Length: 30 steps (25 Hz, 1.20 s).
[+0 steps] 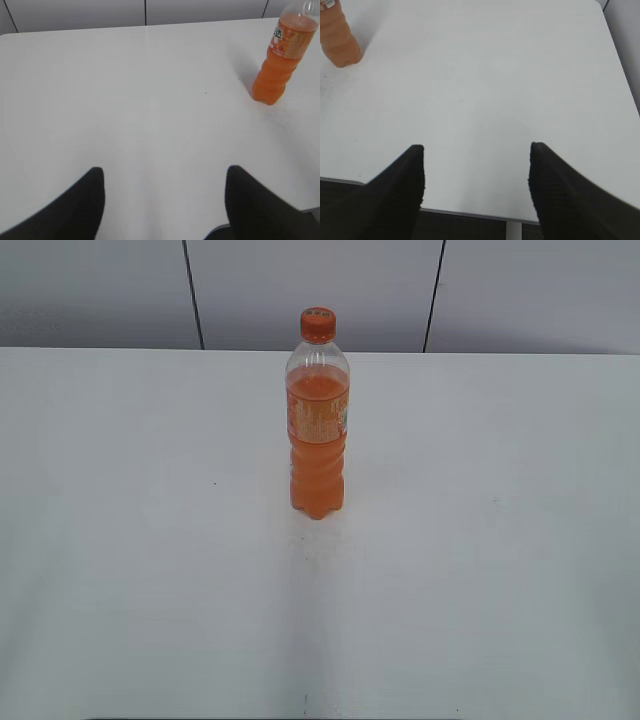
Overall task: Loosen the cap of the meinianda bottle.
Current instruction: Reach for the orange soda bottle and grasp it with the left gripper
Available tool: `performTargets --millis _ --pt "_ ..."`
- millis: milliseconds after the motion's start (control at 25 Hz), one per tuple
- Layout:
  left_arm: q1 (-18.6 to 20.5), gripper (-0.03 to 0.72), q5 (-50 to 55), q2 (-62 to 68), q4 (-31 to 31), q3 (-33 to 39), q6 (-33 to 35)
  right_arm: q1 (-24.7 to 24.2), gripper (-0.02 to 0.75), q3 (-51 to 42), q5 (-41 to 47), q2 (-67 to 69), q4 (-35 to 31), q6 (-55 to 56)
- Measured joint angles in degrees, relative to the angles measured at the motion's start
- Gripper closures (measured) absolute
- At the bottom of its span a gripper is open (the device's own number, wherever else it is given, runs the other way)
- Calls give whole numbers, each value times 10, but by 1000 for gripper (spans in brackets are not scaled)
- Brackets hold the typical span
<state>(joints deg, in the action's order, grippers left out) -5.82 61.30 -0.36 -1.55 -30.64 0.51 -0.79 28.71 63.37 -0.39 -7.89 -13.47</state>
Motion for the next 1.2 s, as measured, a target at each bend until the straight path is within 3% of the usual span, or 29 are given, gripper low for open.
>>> performTargets --millis 1200 --pt "0 223 0 0 1 0 0 0 247 0 0 0 0 0"
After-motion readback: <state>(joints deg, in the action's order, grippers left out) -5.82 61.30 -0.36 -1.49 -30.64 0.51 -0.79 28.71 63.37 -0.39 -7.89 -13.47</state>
